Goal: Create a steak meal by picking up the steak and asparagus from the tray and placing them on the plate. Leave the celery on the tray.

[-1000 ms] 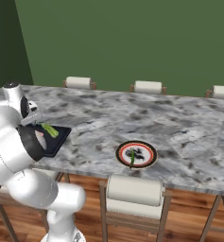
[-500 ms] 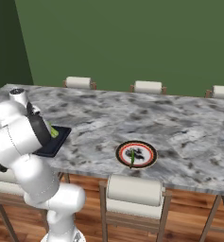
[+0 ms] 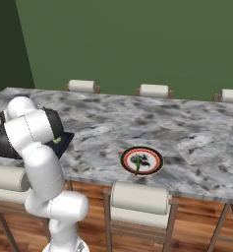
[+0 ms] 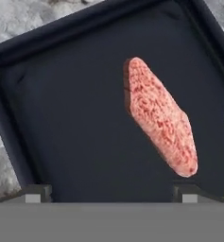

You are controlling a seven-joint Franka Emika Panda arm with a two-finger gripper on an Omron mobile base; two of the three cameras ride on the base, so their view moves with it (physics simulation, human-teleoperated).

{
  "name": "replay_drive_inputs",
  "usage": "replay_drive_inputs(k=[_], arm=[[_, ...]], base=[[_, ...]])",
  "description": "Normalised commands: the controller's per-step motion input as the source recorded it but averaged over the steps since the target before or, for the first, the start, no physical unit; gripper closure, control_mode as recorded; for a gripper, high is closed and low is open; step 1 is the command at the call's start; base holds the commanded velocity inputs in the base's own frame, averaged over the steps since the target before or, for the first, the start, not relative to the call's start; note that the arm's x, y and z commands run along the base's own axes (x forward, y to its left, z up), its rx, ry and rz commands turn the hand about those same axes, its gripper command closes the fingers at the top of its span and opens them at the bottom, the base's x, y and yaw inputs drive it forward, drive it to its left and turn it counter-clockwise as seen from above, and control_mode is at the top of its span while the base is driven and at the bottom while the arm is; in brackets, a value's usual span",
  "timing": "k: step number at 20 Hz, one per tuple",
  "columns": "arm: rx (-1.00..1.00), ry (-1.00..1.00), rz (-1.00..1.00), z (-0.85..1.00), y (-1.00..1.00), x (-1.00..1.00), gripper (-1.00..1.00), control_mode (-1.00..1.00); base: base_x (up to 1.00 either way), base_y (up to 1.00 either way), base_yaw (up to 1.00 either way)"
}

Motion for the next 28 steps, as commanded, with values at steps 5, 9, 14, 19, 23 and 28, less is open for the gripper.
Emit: replay_drive_inputs(k=[5, 9, 14, 19, 23, 28], arm=[[-0.04, 0.07, 0.03, -0.14, 0.21, 0.27, -1.00, -1.00], [-0.01, 0.03, 0.04, -0.17, 0.07, 0.26, -1.00, -1.00], [0.00, 0.00, 0.05, -0.22, 0.00, 0.26, -1.00, -1.00], [0.00, 0.00, 0.06, -0.27, 0.00, 0.16, -1.00, -1.00], [0.00, 0.00, 0.06, -0.30, 0.00, 0.09, -1.00, -1.00], [0.00, 0.00, 0.06, -0.29, 0.00, 0.08, -1.00, -1.00]], base=[[0.00, 0.00, 0.00], [0.00, 0.00, 0.00], [0.00, 0.00, 0.00], [0.00, 0.00, 0.00], [0.00, 0.00, 0.00], [0.00, 0.00, 0.00]])
